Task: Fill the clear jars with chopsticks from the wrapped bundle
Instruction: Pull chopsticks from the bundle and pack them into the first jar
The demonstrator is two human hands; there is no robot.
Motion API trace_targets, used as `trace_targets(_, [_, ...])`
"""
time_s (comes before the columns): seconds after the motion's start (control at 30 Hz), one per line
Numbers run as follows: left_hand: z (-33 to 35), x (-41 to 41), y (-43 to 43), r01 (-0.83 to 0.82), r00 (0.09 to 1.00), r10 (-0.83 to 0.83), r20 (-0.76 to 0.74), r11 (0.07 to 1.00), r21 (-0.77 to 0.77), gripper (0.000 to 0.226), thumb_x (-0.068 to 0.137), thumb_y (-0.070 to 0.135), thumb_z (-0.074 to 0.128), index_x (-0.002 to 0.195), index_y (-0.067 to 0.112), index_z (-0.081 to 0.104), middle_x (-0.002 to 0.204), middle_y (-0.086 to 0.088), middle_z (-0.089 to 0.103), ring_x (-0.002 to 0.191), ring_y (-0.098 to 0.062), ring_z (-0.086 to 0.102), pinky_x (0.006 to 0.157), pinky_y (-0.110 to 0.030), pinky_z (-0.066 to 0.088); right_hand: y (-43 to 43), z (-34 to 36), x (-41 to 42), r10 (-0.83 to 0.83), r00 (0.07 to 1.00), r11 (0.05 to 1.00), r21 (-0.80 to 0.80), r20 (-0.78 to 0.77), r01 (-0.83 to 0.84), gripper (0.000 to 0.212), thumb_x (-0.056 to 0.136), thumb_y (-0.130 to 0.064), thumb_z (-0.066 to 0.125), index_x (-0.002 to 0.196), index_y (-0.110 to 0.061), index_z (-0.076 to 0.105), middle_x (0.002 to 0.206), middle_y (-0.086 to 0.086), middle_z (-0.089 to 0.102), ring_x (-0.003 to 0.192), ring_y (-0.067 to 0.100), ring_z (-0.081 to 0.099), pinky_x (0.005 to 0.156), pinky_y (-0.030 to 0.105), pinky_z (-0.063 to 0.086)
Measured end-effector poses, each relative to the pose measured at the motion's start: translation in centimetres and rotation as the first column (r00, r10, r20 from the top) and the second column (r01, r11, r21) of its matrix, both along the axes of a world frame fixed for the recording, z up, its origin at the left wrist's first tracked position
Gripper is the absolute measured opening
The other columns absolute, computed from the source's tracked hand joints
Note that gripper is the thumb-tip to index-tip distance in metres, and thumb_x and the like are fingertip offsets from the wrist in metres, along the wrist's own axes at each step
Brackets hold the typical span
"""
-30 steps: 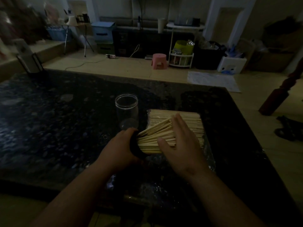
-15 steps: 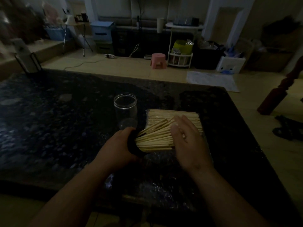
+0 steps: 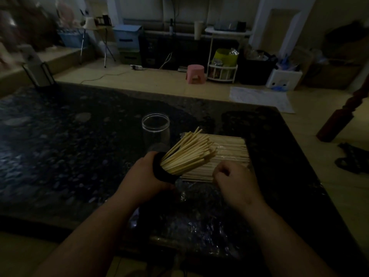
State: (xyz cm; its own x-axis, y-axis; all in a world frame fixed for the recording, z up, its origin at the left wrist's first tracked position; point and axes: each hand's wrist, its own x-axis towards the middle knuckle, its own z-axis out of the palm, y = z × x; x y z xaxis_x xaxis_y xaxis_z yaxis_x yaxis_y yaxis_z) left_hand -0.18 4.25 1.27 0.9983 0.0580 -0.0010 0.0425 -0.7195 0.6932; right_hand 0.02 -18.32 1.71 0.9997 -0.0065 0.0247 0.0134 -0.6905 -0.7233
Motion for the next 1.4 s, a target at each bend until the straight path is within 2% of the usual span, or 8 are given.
trace_targets(0.13, [0.0,0.0,0.0,-0.005,1.000,0.005,-0.005,1.000,0.007,0.086,0.056,0.025,0.090,0.131,0.027,0.048,0.102,0.014,0.053,0.089,-0.005,0.051,0.069,-0.018,0.039,0.2,-0.9,-0.2,0.134,0.979,0.972,-0.171,-0.155,-0.160,0.019,0.086,-0.019,0.051,0.073,-0.018,0.065,0.078,0.001,0.065,0.076,0.019,0.059,0.061,0.026,0.042])
trace_targets(0.27, [0.0,0.1,0.2,-0.017,0.999,0.016,-0.041,1.000,-0.004,0.089,0.055,0.027,0.090,0.133,0.027,0.046,0.113,0.008,0.057,0.095,-0.009,0.053,0.080,-0.026,0.044,0.1,-2.7,0.1,0.204,0.945,0.940,-0.219,-0.256,-0.262,0.024,0.086,-0.017,0.050,0.095,-0.016,0.073,0.095,0.002,0.069,0.089,0.019,0.063,0.067,0.022,0.042])
trace_targets(0.43, [0.1,0.2,0.7,-0.030,0.997,0.032,-0.071,0.999,0.023,0.090,0.055,0.034,0.090,0.133,0.031,0.043,0.107,0.013,0.054,0.093,-0.008,0.053,0.077,-0.026,0.045,0.2,-4.9,0.3,0.304,0.925,0.898,-0.256,-0.227,-0.357,0.040,0.090,-0.017,0.050,0.131,-0.018,0.054,0.134,0.003,0.054,0.122,0.022,0.050,0.101,0.023,0.037])
trace_targets(0.53, [0.2,0.2,0.8,-0.018,0.997,0.019,-0.069,1.000,0.020,0.089,0.056,0.032,0.089,0.133,0.030,0.043,0.106,0.012,0.054,0.092,-0.008,0.053,0.079,-0.025,0.045,0.7,-6.3,0.4,0.301,0.924,0.892,-0.272,-0.236,-0.360,0.060,0.093,-0.041,0.051,0.146,-0.018,0.034,0.153,0.002,0.033,0.138,0.021,0.032,0.115,0.032,0.027])
trace_targets(0.6, [0.2,0.1,0.8,-0.013,0.997,0.015,-0.074,1.000,0.018,0.090,0.056,0.033,0.089,0.133,0.030,0.043,0.107,0.012,0.054,0.093,-0.008,0.054,0.079,-0.026,0.046,1.0,-6.9,0.4,0.305,0.931,0.889,-0.290,-0.201,-0.354,0.067,0.093,-0.054,0.046,0.148,-0.020,0.032,0.153,0.000,0.033,0.139,0.019,0.031,0.115,0.034,0.026])
trace_targets(0.77, [0.2,0.2,0.8,-0.005,0.998,0.006,-0.070,1.000,0.016,0.090,0.057,0.033,0.089,0.134,0.029,0.042,0.108,0.013,0.052,0.093,-0.008,0.053,0.078,-0.026,0.045,1.2,-7.8,0.8,0.309,0.933,0.816,-0.454,-0.183,-0.359,0.066,0.100,-0.037,0.041,0.155,-0.015,0.012,0.161,0.006,0.014,0.146,0.021,0.016,0.119,0.029,0.011])
trace_targets(0.97, [0.0,0.0,0.9,-0.004,0.997,0.005,-0.071,1.000,0.007,0.091,0.057,0.034,0.089,0.134,0.031,0.041,0.116,0.010,0.055,0.097,-0.009,0.055,0.081,-0.028,0.048,1.1,-8.5,1.2,0.246,0.947,0.794,-0.517,-0.207,-0.320,0.063,0.101,-0.036,0.036,0.155,-0.020,0.009,0.162,0.002,0.007,0.148,0.018,0.010,0.119,0.033,0.012])
trace_targets(1.4, [0.3,-0.1,0.8,0.004,0.998,-0.003,-0.067,1.000,0.011,0.087,0.058,0.033,0.088,0.132,0.031,0.042,0.104,0.016,0.050,0.092,-0.006,0.053,0.077,-0.024,0.045,1.7,-7.9,1.8,0.160,0.969,0.745,-0.621,-0.189,-0.244,0.058,0.097,-0.038,0.040,0.151,-0.028,0.022,0.157,-0.002,0.022,0.135,0.028,0.030,0.109,0.040,0.025])
